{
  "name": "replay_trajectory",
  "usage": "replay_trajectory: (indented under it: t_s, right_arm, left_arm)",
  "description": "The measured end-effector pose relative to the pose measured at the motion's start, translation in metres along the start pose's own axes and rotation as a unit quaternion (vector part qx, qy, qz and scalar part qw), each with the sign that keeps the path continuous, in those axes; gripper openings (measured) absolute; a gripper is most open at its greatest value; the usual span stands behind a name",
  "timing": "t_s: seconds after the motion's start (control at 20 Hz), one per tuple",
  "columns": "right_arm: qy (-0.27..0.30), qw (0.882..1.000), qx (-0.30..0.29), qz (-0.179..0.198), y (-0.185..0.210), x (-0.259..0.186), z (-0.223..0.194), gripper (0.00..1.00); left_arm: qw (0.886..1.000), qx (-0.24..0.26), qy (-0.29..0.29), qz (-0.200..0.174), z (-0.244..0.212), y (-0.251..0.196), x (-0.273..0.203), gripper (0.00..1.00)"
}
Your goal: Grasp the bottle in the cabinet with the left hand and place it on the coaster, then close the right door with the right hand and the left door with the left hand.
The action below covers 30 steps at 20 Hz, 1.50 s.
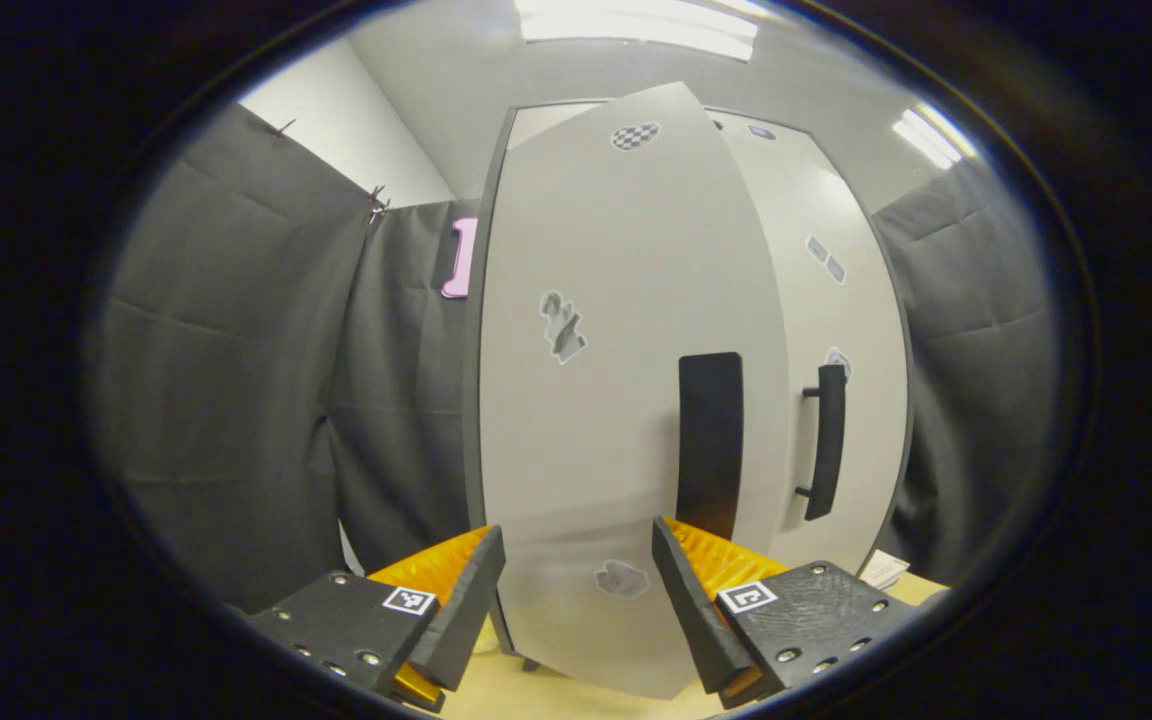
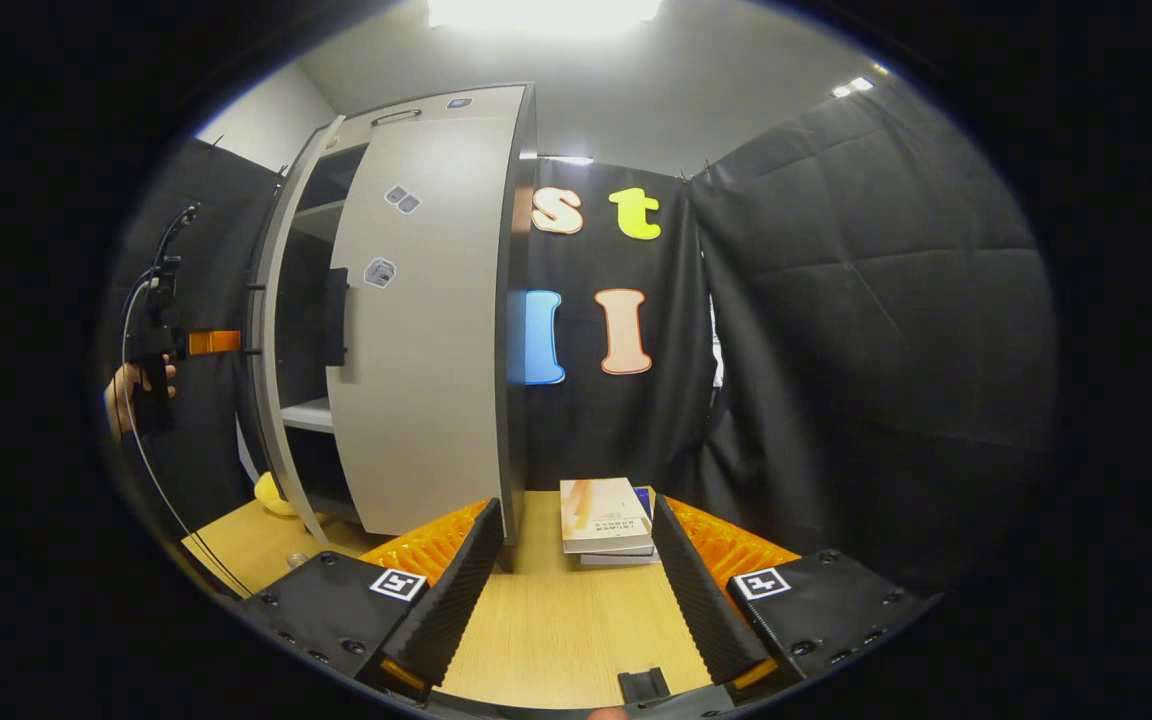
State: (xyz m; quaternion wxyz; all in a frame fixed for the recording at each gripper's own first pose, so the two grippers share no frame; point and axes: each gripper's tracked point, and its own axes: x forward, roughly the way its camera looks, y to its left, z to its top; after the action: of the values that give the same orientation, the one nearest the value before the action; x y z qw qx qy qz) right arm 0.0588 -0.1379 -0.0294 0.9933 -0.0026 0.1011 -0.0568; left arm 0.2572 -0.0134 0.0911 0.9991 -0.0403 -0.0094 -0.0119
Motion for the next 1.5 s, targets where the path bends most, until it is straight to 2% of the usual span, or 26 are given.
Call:
replay_trajectory:
  t_s: [0.15, 0.3, 0.35, 0.4, 0.45, 0.6, 0.7, 0.75, 0.85, 0.9, 0.95, 1.1, 1.15, 1.3, 1.35, 1.45, 1.5]
  right_arm:
    - [-0.012, 1.000, -0.010, 0.014, 0.006, 0.003, 0.014, 0.96]
    - [-0.026, 0.999, -0.008, 0.039, 0.019, 0.003, 0.033, 0.93]
    - [-0.032, 0.998, -0.005, 0.049, 0.024, 0.003, 0.039, 0.95]
    - [-0.037, 0.998, -0.002, 0.054, 0.028, 0.002, 0.044, 0.93]
    - [-0.042, 0.998, 0.000, 0.056, 0.032, -0.001, 0.049, 0.96]
    - [-0.050, 0.996, 0.003, 0.068, 0.051, -0.011, 0.059, 0.96]
    - [-0.047, 0.996, 0.003, 0.071, 0.064, -0.017, 0.064, 0.93]
    - [-0.047, 0.996, 0.002, 0.074, 0.071, -0.021, 0.067, 0.96]
    - [-0.052, 0.996, -0.002, 0.076, 0.085, -0.029, 0.071, 0.95]
    - [-0.058, 0.996, -0.004, 0.073, 0.090, -0.034, 0.074, 0.92]
    - [-0.062, 0.995, -0.004, 0.072, 0.095, -0.039, 0.077, 0.95]
    - [-0.064, 0.995, -0.004, 0.073, 0.109, -0.053, 0.076, 0.93]
    - [-0.065, 0.995, -0.002, 0.071, 0.111, -0.057, 0.077, 0.96]
    - [-0.070, 0.995, -0.004, 0.073, 0.122, -0.069, 0.077, 0.95]
    - [-0.071, 0.995, -0.007, 0.070, 0.123, -0.071, 0.077, 0.92]
    - [-0.073, 0.995, -0.007, 0.072, 0.128, -0.075, 0.075, 0.92]
    - [-0.073, 0.994, -0.003, 0.075, 0.131, -0.077, 0.073, 0.95]
  left_arm:
    - [1.000, 0.012, -0.002, 0.016, 0.005, 0.003, -0.021, 0.87]
    - [0.999, 0.034, -0.007, 0.033, 0.008, 0.018, -0.064, 0.87]
    - [0.999, 0.037, -0.008, 0.036, 0.010, 0.023, -0.078, 0.87]
    - [0.999, 0.037, -0.008, 0.037, 0.009, 0.025, -0.090, 0.87]
    - [0.999, 0.036, -0.006, 0.037, 0.009, 0.027, -0.102, 0.87]
    - [0.999, 0.046, -0.002, 0.029, 0.008, 0.034, -0.128, 0.87]
    - [0.998, 0.053, -0.004, 0.025, 0.014, 0.043, -0.144, 0.86]
    - [0.998, 0.054, -0.007, 0.024, 0.017, 0.048, -0.151, 0.87]
    - [0.998, 0.051, -0.009, 0.018, 0.021, 0.055, -0.164, 0.87]
    - [0.999, 0.051, -0.010, 0.016, 0.021, 0.059, -0.169, 0.88]
    - [0.998, 0.051, -0.010, 0.017, 0.022, 0.065, -0.175, 0.87]
    - [0.999, 0.047, -0.015, 0.016, 0.022, 0.076, -0.193, 0.86]
    - [0.999, 0.043, -0.017, 0.015, 0.020, 0.078, -0.200, 0.86]
    - [0.998, 0.051, -0.019, 0.023, 0.013, 0.087, -0.220, 0.87]
    - [0.998, 0.055, -0.017, 0.025, 0.010, 0.089, -0.224, 0.87]
    - [0.998, 0.053, -0.012, 0.030, 0.004, 0.096, -0.231, 0.87]
    - [0.998, 0.048, -0.012, 0.031, 0.001, 0.098, -0.234, 0.87]
